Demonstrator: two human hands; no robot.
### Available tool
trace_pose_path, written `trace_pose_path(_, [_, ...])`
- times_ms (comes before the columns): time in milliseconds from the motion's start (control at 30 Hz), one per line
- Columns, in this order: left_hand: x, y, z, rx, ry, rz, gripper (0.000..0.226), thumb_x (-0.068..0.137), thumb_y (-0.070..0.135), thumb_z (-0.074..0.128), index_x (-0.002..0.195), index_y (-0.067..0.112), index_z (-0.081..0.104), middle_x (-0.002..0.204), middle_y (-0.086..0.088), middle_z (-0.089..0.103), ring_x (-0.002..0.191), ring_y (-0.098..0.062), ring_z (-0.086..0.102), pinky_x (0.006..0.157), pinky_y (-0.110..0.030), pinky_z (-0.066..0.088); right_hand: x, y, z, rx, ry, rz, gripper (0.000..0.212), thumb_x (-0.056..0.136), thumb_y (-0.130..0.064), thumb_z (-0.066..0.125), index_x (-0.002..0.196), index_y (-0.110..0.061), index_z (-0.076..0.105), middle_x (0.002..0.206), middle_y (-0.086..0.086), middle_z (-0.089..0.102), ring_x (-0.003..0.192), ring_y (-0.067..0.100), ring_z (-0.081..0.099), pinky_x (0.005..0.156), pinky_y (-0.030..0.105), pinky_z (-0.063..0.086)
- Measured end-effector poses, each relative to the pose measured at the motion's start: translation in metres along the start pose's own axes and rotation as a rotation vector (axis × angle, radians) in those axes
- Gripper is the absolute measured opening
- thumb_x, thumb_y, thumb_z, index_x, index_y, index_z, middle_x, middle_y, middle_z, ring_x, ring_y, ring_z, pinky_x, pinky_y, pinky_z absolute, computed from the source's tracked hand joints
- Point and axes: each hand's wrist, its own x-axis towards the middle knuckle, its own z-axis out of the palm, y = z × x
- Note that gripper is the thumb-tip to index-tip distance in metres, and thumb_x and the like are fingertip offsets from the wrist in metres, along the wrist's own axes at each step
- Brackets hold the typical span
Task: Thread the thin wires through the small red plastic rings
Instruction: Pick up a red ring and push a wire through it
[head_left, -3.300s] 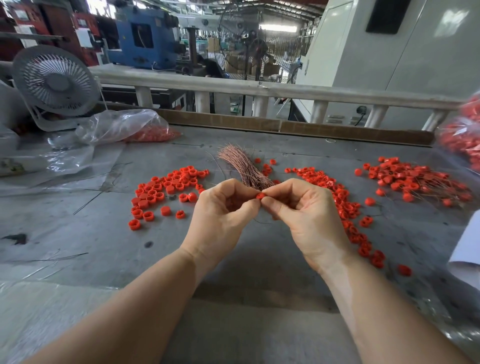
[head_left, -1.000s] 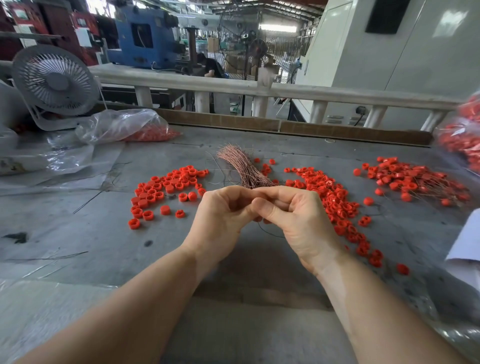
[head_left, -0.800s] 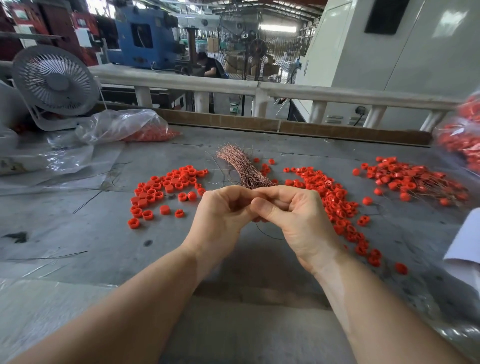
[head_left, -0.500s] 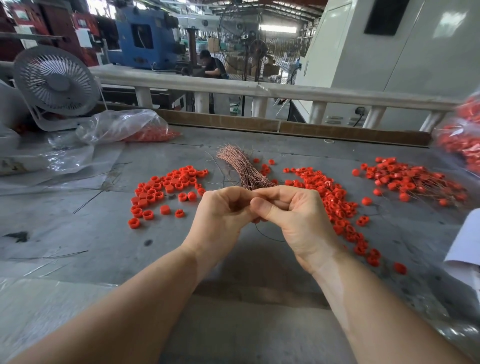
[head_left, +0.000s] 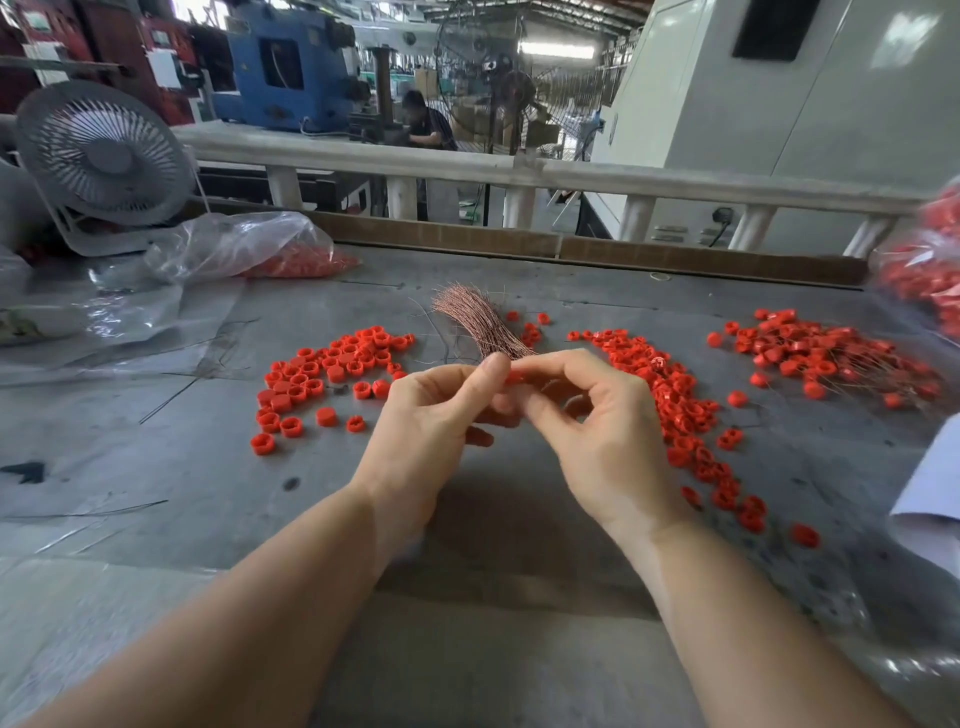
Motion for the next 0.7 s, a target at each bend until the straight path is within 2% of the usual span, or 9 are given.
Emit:
trace_pose_path(133, [-0.0001,0.0016,-0.0009,-0.076,-0.042,-0.005,0.022,0.076,0.032,0.059,0.074,0.016,0.073,0.073,-0.003,0.070,0.066,-0.011,0.064,0.055,-0.019,0.046,0.0033,0.0015,-0.0036,0.137,0.023,0.063,0.020,0.082,-0.010,0.068,0.088,-0.029,0.069,0.083,-0.007,0.072,0.079,0.012,0.068,0.073,0.024,0.053])
trace_pose_path(267, [-0.0002,0.0007,-0.0004,-0.037,-0.028,0.041,0.014,0.085,0.009,0.058,0.083,0.013,0.072,0.077,-0.005,0.073,0.065,-0.010,0.063,0.053,-0.018,0.046,0.0041,0.0016,-0.0056,0.167,0.018,0.056,0.021,0.082,-0.007,0.066,0.090,-0.026,0.072,0.086,-0.007,0.073,0.082,0.008,0.068,0.075,0.020,0.052])
trace_pose_path(433, [-0.0012,0.0002,-0.0007,-0.006,-0.016,0.083,0.011,0.083,0.010,0.060,0.084,0.011,0.071,0.076,-0.005,0.072,0.064,-0.011,0.063,0.052,-0.019,0.046,0.0041,0.0012,-0.0058,0.167,0.021,0.052,0.020,0.082,-0.007,0.067,0.091,-0.024,0.072,0.086,-0.007,0.073,0.082,0.009,0.068,0.076,0.024,0.053])
trace_pose_path(600, [-0.0011,-0.0003,-0.0009,0.009,-0.012,0.094,0.010,0.083,0.009,0.061,0.084,0.010,0.071,0.073,-0.002,0.072,0.062,-0.010,0.062,0.050,-0.019,0.045,0.0040,0.0014,-0.0058,0.155,0.022,0.046,0.018,0.082,-0.007,0.066,0.093,-0.021,0.071,0.087,-0.007,0.072,0.083,0.008,0.068,0.075,0.021,0.052])
trace_pose_path(700, [-0.0009,-0.0008,-0.0009,0.011,0.022,0.122,0.011,0.076,0.018,0.066,0.085,0.012,0.070,0.070,-0.001,0.069,0.056,-0.008,0.057,0.046,-0.019,0.042,0.0037,0.0020,-0.0054,0.128,0.026,0.045,0.017,0.081,-0.008,0.067,0.094,-0.018,0.071,0.087,-0.006,0.071,0.084,0.005,0.066,0.077,0.019,0.050])
